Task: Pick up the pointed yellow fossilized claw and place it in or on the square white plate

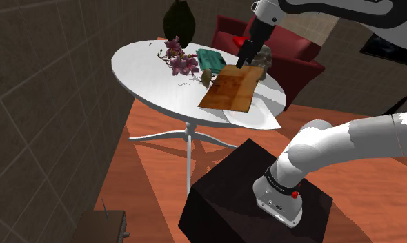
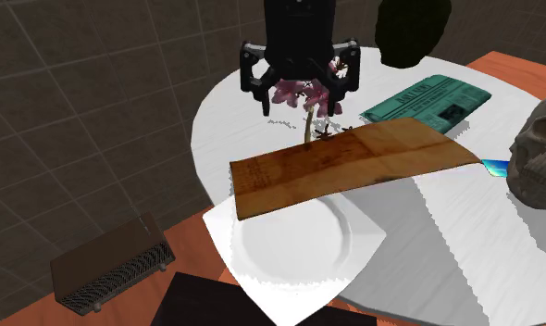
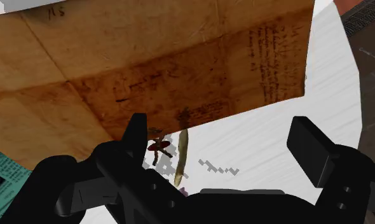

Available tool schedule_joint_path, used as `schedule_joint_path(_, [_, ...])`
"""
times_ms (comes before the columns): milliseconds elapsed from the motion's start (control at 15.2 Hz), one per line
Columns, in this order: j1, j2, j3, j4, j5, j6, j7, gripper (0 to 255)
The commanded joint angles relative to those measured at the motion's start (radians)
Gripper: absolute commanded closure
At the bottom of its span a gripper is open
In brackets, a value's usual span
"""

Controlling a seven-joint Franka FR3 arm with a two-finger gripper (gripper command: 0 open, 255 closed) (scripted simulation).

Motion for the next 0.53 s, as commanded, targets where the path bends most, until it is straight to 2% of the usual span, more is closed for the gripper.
schedule_joint_path(0, [0.000,0.000,0.000,0.000,0.000,0.000,0.000,0])
schedule_joint_path(462, [-0.002,0.378,-0.032,0.248,0.050,-0.017,0.015,0])
